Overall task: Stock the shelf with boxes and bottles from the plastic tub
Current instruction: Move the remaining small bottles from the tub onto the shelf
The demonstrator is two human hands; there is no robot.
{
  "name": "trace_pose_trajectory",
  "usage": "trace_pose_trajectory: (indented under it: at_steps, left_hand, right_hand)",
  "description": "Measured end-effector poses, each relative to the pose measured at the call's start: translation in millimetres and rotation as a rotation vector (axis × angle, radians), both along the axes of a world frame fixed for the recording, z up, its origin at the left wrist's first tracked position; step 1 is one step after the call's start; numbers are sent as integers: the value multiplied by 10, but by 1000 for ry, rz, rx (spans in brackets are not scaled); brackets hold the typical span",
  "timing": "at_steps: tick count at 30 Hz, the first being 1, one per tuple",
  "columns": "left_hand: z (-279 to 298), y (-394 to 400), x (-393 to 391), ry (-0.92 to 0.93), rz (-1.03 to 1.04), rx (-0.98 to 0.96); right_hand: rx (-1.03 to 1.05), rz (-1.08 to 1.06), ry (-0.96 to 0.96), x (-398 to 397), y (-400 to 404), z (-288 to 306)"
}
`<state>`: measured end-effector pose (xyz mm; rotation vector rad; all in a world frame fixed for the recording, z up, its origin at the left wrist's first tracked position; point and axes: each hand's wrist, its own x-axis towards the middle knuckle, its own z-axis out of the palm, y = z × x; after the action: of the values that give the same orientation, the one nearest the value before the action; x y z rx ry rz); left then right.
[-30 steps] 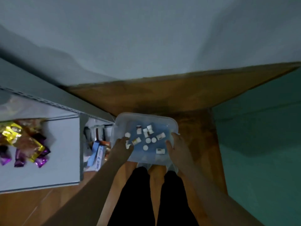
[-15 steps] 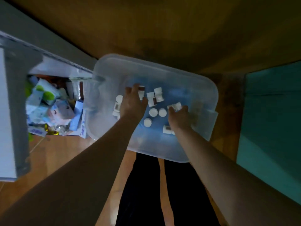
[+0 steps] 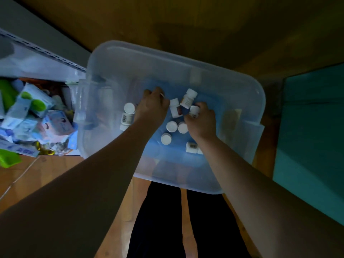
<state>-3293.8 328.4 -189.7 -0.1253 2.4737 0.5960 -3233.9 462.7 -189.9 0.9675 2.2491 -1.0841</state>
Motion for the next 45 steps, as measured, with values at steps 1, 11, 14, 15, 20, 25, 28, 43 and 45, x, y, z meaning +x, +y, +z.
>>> trace_pose_trajectory:
  at_steps: [1,11,14,15,20,25,28,43,45]
  left_hand:
    - [26,-5,8,-10,-4,7]
    - [546,-32,209,-67,159,167]
    - [900,-69,307,-28,267,234]
    - [1026,-88,348,-21,290,243]
    - [1487,-183,579,36,426,309]
    - [1384,-214,803,44,475,301]
    - [1200,-256,861,32,440,276]
    - [2313,-786,1186,228,646,285]
    - [2650,-915,1356,260,714,308]
  right_hand:
    - [6,22,-4,14,7,35]
    - [-93,64,170,25,154,657]
    - [-207,62,278,53,201,1038]
    - [-227,64,297,70,212,1165]
    - [-221,95,330,146,265,1526]
    - [-95,237,214,216,267,1261]
    - [-63,252,108,208,232,931]
    - [-447,304,435,229,-441,2269]
    - [-517,343,444,317,-593,2668]
